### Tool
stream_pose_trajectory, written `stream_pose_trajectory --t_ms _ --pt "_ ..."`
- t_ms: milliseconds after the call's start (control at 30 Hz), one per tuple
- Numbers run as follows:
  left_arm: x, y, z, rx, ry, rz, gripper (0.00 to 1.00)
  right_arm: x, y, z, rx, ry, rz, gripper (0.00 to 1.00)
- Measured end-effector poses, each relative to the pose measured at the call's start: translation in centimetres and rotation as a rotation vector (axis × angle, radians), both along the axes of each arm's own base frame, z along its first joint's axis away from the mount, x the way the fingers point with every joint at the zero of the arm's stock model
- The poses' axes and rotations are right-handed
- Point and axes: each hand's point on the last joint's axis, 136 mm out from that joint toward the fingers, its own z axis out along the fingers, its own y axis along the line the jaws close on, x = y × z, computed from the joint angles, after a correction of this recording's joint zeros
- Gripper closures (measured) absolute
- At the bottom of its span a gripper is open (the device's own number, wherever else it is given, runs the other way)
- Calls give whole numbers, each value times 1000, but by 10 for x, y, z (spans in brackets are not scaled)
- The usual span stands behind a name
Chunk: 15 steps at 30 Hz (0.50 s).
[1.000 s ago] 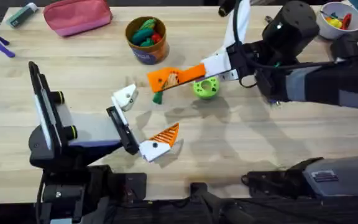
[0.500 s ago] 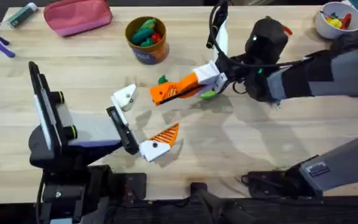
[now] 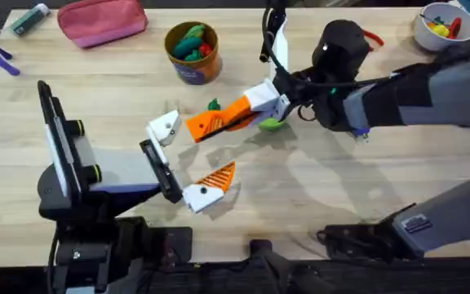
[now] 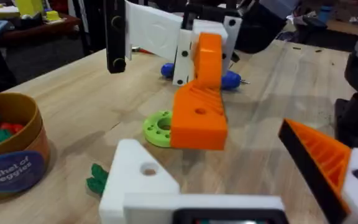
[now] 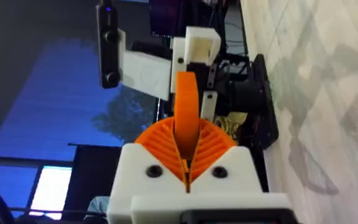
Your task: Pick up the gripper from the table and insert it into the empty holder that is missing its gripper. Then pick up a screw, insert it into the mounting hole, and use the screwdriver to tighten it. Finally, clean up the table by picking up the vegetable and placing it into the bucket.
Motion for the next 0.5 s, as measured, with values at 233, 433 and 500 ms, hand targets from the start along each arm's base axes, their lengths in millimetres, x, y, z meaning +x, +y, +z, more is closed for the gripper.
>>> stream_pose_trajectory --t_ms 233,433,500 --pt "0 0 0 0 0 0 15 -1 7 -10 -2 1 15 989" --pt "0 0 0 0 1 0 15 -1 9 -14 5 -15 19 989" --pt "0 0 0 0 0 0 15 0 10 -19 3 -12 20 989"
